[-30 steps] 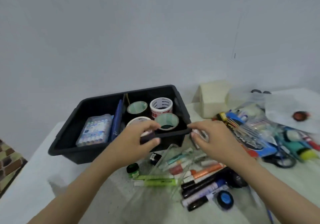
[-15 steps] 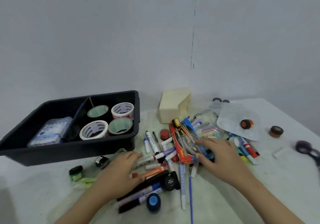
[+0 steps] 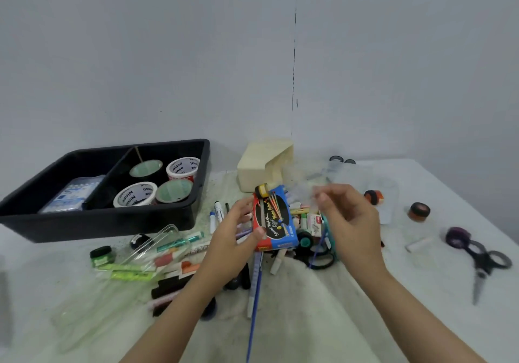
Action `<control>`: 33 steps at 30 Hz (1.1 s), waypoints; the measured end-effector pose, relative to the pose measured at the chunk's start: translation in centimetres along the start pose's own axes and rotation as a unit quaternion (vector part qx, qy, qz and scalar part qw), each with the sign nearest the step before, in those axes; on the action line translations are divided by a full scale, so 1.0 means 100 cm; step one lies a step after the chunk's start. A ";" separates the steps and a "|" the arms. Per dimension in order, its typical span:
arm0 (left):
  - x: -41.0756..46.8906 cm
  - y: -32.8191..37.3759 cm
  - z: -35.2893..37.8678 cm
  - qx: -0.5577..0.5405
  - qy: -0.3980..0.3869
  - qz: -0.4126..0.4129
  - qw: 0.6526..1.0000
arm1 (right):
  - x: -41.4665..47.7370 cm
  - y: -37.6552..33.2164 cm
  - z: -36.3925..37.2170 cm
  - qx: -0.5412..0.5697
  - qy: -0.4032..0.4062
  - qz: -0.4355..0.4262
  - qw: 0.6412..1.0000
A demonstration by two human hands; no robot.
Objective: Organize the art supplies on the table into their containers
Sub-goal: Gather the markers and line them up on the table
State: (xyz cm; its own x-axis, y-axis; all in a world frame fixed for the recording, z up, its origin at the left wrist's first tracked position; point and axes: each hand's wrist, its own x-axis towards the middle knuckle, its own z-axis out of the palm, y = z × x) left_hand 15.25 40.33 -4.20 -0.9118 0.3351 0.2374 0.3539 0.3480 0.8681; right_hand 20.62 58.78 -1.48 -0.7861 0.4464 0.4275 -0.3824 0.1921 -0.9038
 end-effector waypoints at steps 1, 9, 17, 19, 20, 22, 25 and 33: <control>0.002 0.003 0.002 -0.005 0.010 0.004 1.000 | 0.005 -0.007 -0.005 0.060 0.019 0.029 0.998; 0.016 0.022 0.008 -0.061 -0.013 -0.023 0.998 | 0.021 -0.022 -0.049 0.369 0.056 0.252 0.893; 0.013 0.017 0.021 -0.100 -0.013 -0.028 0.995 | 0.006 -0.003 -0.061 0.311 0.070 0.252 0.914; 0.011 0.017 0.023 -0.092 -0.010 -0.021 0.995 | 0.003 -0.002 -0.061 0.276 0.062 0.231 0.931; 0.009 0.018 0.024 -0.095 -0.008 -0.020 0.995 | 0.002 -0.002 -0.060 0.254 0.054 0.223 0.939; 0.005 0.021 0.028 -0.083 -0.009 -0.014 0.996 | -0.003 0.000 -0.056 0.210 0.038 0.220 0.952; -0.002 0.020 0.033 -0.030 -0.038 0.008 0.999 | -0.007 0.005 -0.046 0.165 0.029 0.209 0.963; -0.002 0.010 0.015 -0.017 -0.043 0.015 0.999 | 0.015 0.006 -0.059 0.004 -0.086 0.181 0.980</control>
State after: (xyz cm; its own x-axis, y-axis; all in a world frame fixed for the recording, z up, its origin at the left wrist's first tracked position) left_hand 16.11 41.94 -4.08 -0.8789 0.4201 0.2259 0.3723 0.3081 0.8755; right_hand 22.08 64.67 -1.53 -0.9407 0.3306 0.0761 -0.0661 0.0414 -0.9970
